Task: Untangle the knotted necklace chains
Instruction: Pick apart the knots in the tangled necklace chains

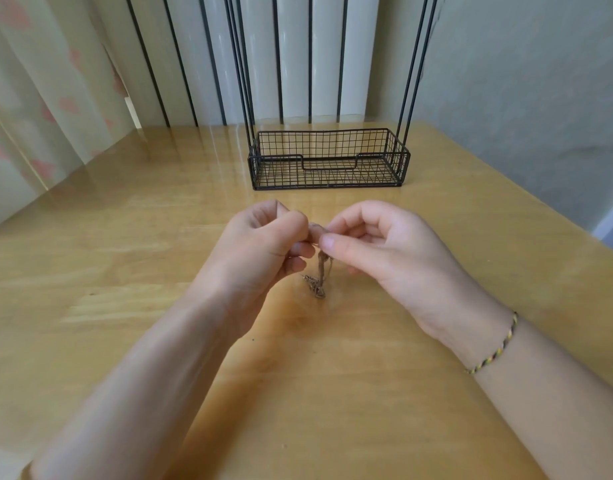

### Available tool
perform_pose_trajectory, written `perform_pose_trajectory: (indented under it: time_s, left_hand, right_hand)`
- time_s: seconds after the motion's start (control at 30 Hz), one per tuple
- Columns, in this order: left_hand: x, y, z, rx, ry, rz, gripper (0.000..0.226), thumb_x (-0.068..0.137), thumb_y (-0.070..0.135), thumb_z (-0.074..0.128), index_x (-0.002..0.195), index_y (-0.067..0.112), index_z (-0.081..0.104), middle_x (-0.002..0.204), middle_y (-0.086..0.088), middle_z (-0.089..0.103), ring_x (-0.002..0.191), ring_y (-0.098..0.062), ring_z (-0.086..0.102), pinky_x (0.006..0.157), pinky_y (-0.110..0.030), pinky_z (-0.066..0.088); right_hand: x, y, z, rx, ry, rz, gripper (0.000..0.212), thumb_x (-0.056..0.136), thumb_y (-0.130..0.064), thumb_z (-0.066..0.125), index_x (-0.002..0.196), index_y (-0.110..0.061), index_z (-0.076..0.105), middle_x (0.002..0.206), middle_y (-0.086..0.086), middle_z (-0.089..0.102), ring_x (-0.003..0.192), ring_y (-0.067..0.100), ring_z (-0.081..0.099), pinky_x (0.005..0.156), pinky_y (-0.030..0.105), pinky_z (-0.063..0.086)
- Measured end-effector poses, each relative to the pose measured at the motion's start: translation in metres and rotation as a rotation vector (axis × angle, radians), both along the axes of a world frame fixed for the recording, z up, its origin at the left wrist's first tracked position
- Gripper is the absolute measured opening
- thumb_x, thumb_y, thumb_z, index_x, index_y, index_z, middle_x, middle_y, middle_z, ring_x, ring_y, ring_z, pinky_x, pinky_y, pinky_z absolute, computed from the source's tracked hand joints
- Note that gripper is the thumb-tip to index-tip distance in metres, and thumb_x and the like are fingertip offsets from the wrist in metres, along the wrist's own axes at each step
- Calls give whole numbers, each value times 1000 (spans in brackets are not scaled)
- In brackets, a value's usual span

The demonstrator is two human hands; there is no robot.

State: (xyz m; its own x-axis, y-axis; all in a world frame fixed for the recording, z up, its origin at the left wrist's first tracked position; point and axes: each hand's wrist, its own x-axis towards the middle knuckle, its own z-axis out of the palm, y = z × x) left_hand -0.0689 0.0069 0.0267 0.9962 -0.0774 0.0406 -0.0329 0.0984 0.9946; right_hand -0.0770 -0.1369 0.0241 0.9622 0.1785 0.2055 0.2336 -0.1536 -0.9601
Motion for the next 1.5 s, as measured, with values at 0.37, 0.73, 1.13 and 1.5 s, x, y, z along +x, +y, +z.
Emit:
perform_pose_trajectory:
  time_s: [0.37, 0.73, 1.13, 1.5]
  left_hand:
    - [-3, -1, -2, 134, -124, 19, 19, 92, 7, 46, 75, 15, 49, 52, 9, 43, 53, -13, 37, 60, -28, 35]
    - [0, 1, -1, -53, -74, 12, 25, 92, 3, 38, 71, 15, 44, 59, 3, 54, 61, -14, 49, 60, -24, 42]
    - [-1, -3, -6, 192, 39, 15, 10, 91, 14, 56, 82, 14, 60, 44, 11, 38, 47, -10, 37, 57, -25, 36]
    - [8, 7, -2, -520, 219, 110, 8, 95, 9, 52, 88, 8, 55, 45, 3, 29, 44, -10, 41, 62, -27, 58]
  right_hand:
    - [5, -10, 5, 26, -36, -48, 12, 82, -8, 66, 74, -15, 62, 74, -2, 62, 72, 8, 56, 64, 22, 46]
    - [8, -13, 4, 88, 86, -69, 14, 85, -8, 62, 73, -14, 63, 71, -4, 65, 69, 9, 59, 63, 25, 47]
    - [6, -8, 6, 348, 103, -18, 23, 86, -3, 55, 68, -16, 57, 70, 1, 63, 68, 13, 57, 60, 25, 45]
    - [11, -12, 8, 538, 269, -116, 29, 87, -6, 51, 62, -18, 56, 64, -1, 63, 62, 14, 58, 62, 27, 44]
